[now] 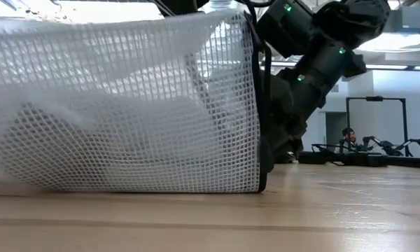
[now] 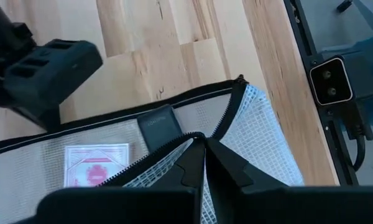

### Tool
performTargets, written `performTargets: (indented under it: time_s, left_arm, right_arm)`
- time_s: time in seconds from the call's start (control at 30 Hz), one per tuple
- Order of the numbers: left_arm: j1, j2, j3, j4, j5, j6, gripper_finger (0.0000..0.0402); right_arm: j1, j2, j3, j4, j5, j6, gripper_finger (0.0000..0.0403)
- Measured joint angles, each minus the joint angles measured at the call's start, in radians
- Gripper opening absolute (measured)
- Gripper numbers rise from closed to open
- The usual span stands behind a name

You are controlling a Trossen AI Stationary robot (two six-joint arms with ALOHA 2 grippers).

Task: Unpack backpack
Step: Adjust the white zip bag

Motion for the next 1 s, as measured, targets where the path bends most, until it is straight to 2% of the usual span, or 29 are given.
performTargets:
  time_s: [0.13, 0.27, 0.57, 0.67, 0.83, 1.0]
  left_arm:
    - [0.000, 0.000, 0.000, -0.004, -0.002, -0.006, 0.0000]
    - [0.000, 0.000, 0.001, -0.029, -0.002, -0.032, 0.0000]
    - [0.021, -0.006, 0.014, -0.058, 0.000, -0.032, 0.0000]
    - [0.032, -0.008, 0.035, -0.052, 0.000, -0.025, 0.0000]
    - [0.034, -0.009, 0.051, -0.043, 0.017, -0.019, 0.0000]
    - [0.036, -0.008, 0.051, -0.044, 0.070, -0.020, 0.0000]
  right_arm:
    - [0.029, -0.031, -0.001, -0.061, -0.003, 0.016, 0.0000]
    - [0.071, -0.123, -0.003, -0.159, 0.001, 0.030, 0.0000]
    - [0.172, -0.444, -0.002, -0.430, 0.135, 0.087, 0.0000]
    - [0.171, -0.505, -0.001, -0.494, 0.177, 0.087, 0.0000]
    - [0.150, -0.488, -0.001, -0.481, 0.188, 0.079, 0.0019]
    - [0.120, -0.340, 0.000, -0.455, 0.124, 0.079, 0.0112]
